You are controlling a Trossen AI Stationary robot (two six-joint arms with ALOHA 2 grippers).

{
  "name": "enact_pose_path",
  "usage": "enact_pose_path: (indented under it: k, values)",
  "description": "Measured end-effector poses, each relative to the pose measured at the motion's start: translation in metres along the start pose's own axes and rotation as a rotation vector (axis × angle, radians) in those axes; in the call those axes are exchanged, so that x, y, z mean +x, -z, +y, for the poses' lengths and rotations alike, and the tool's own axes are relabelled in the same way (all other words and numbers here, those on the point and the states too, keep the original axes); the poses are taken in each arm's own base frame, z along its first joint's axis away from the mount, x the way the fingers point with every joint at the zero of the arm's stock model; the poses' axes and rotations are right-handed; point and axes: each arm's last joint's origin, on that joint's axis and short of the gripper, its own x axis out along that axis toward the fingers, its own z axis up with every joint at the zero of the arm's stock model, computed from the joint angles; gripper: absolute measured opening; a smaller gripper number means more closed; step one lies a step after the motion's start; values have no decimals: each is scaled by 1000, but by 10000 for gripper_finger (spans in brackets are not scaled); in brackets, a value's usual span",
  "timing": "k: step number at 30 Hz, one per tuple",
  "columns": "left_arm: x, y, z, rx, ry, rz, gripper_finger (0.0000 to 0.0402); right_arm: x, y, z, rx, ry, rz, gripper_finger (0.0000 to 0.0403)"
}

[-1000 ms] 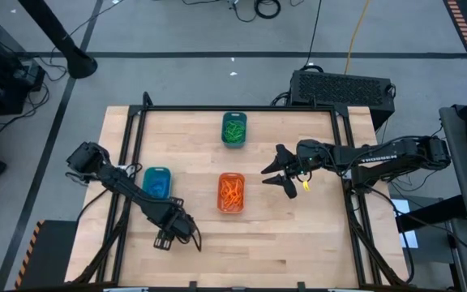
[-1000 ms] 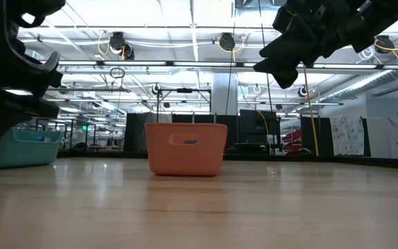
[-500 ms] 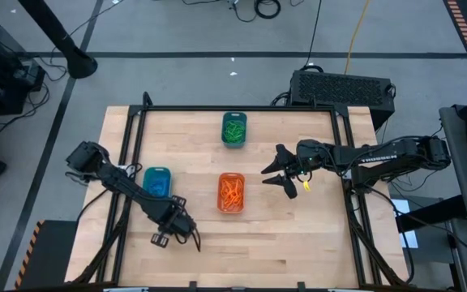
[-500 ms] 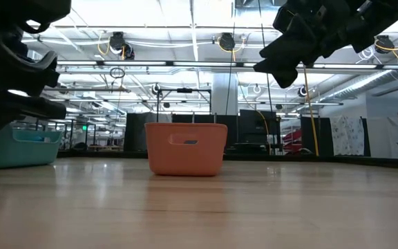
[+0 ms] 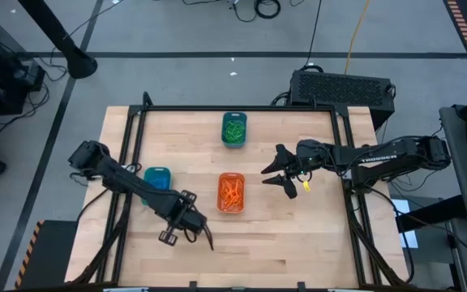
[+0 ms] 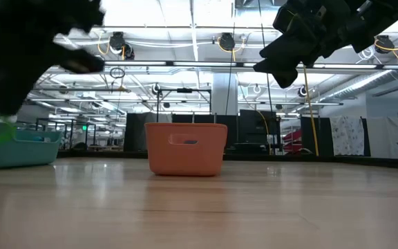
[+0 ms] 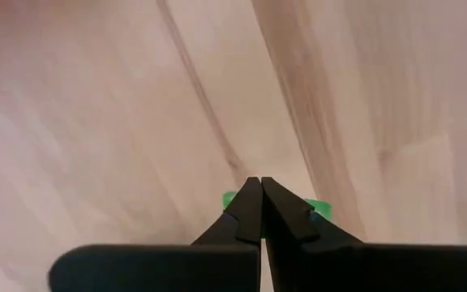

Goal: Sort rubber bands into baskets
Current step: Put the green rubber band into the blue bin

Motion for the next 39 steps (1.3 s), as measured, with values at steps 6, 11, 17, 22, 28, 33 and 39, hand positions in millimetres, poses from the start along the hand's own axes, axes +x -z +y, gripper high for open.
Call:
enact_pose_path:
  k: [6,11,17,22,28,33,39]
  values:
    - [-34,-17,4,38,-69,-109,2,0,0,0,0,0,0,164]
    - [-51,-26,23,64,-227,-167,1,0,0,0,-5,0,0,164]
    - [-62,-30,82,81,-351,-216,1,0,-3,-1,-133,43,-32,164]
    - [-72,-24,152,59,-448,-291,0,-1,-4,-7,-242,266,-52,164]
    - [-89,6,240,-107,-515,-466,0,-3,-5,-13,-236,381,-59,164]
    - [-87,30,299,-227,-525,-609,0,-4,-5,-17,-230,393,-49,164]
    - [-60,32,336,-315,-503,-668,0,-4,-2,-18,-225,400,-20,164]
